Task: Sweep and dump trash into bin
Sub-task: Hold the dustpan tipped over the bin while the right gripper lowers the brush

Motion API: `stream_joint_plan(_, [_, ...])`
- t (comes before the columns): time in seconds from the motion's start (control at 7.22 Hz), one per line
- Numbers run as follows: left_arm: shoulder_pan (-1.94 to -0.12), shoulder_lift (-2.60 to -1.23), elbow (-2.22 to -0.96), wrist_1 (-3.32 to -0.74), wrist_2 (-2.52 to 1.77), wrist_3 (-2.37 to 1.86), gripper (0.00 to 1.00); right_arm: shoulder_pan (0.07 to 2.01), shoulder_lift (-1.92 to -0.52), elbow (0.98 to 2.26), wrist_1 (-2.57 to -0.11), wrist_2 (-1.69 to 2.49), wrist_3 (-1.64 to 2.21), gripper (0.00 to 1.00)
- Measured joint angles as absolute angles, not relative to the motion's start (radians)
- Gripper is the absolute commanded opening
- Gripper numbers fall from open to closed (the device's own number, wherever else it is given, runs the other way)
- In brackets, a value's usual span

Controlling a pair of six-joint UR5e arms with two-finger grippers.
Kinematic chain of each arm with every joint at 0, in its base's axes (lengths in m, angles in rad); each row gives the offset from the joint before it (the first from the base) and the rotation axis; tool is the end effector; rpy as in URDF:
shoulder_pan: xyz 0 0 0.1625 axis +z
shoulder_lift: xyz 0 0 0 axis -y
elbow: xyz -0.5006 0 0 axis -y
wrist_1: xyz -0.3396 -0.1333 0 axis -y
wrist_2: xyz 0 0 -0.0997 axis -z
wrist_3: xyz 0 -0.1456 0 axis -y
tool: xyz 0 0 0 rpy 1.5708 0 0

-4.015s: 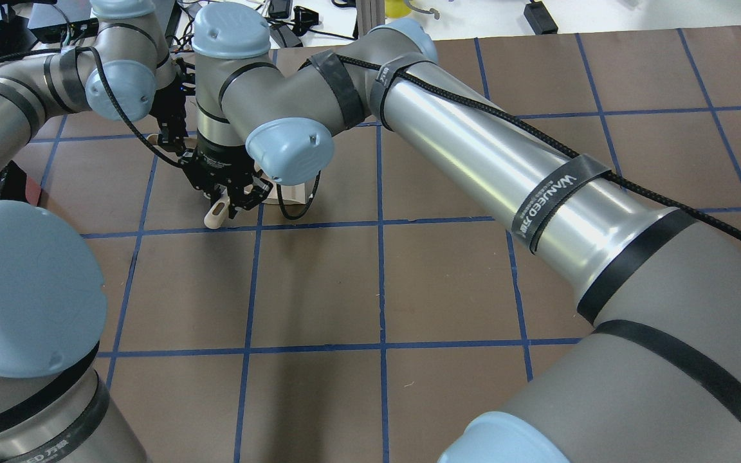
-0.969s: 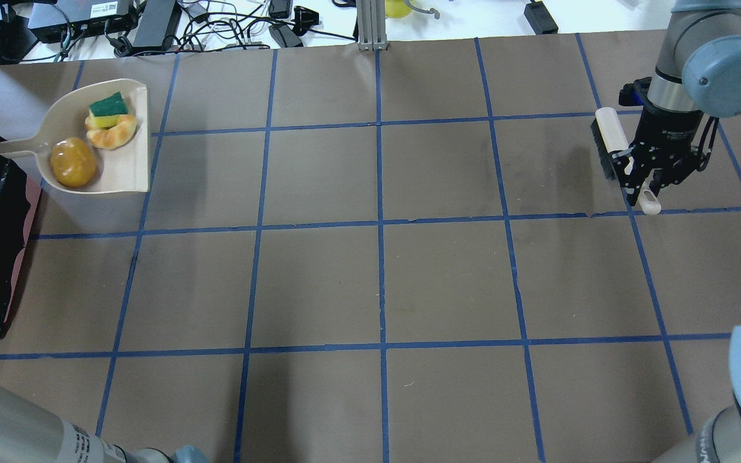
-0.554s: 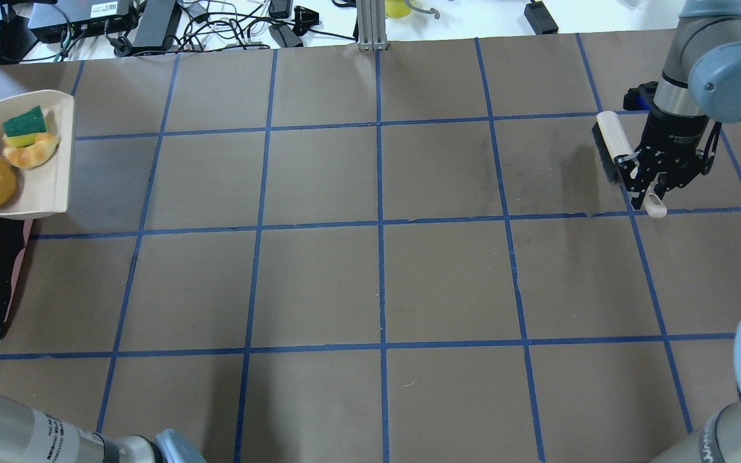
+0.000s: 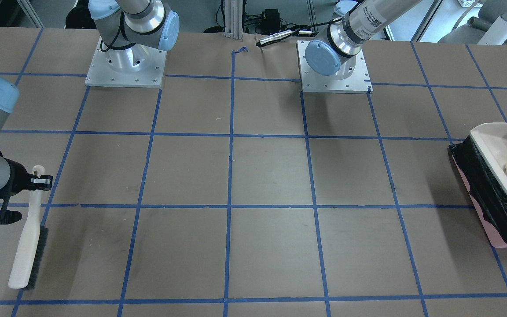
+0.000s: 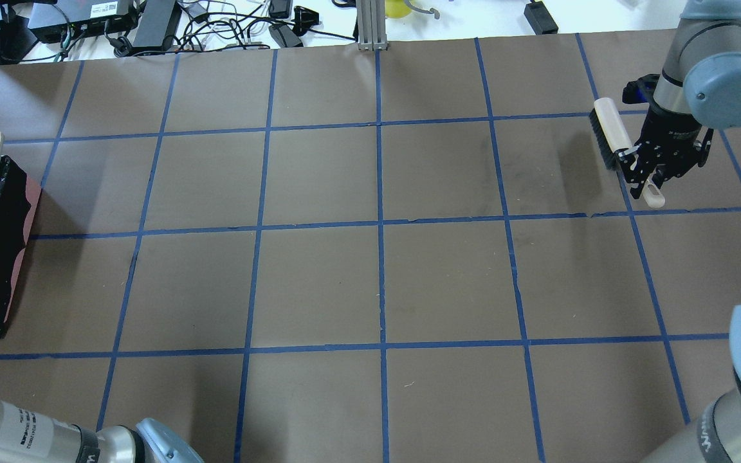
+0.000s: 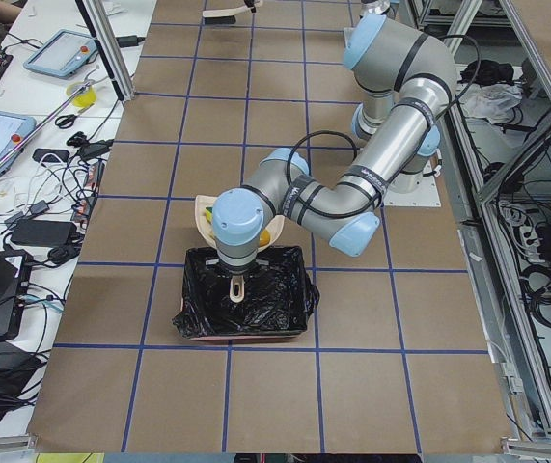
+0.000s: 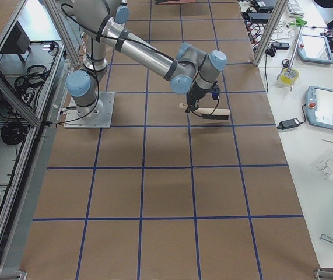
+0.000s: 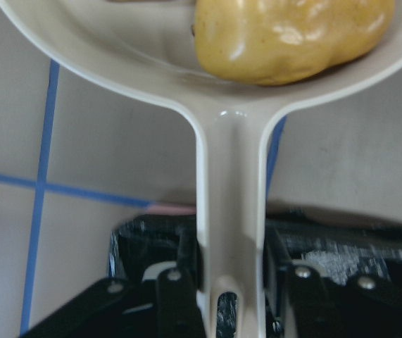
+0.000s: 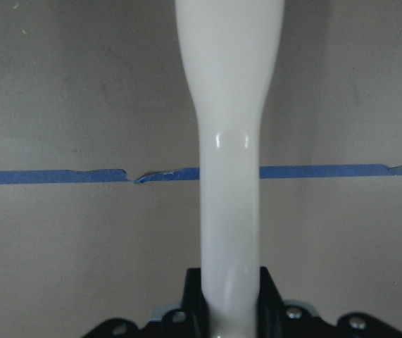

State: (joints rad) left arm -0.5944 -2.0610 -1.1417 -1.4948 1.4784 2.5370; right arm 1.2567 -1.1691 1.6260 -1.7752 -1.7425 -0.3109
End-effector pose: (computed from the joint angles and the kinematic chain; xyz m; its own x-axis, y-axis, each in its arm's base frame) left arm 0.4783 -0.5004 0.4399 -0.0112 0.9964 -0.0844 0.9992 0.0078 -0.0402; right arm -0.0703 -0.5672 0.3096 -0.9962 -0.0306 0.0811 -0.0059 0.9575 0.2885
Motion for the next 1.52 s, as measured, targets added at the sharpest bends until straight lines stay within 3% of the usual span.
stream_joint_plan(0.55, [-0.553,-2.140,-1.031,-1.360,1.538,2.772,0.00,1.255,-1.150,1.626,-1.783,-1.744,-0.316,0.04])
stream_joint_plan(0.69, [-0.556,-2.146,-1.018,-1.351,1.563,2.808,0.00,1.255,-1.150,1.626,-1.782,-1.745,-0.315,0.31])
stream_joint_plan(0.83, [-0.562,-2.149,-1.013,-1.339,1.591,2.846,0.00,1.255,-1.149,1.626,-1.781,-1.746,-0.315,0.53])
stream_joint_plan(1.11, [-0.583,-2.150,-1.014,-1.291,1.638,2.884,0.00,1.255,-1.149,1.627,-1.781,-1.765,-0.315,0.62])
stream_joint_plan(1.52, [-0.623,-2.157,-1.019,-1.202,1.699,2.897,0.00,1.255,-1.149,1.626,-1.780,-1.774,-0.313,0.65])
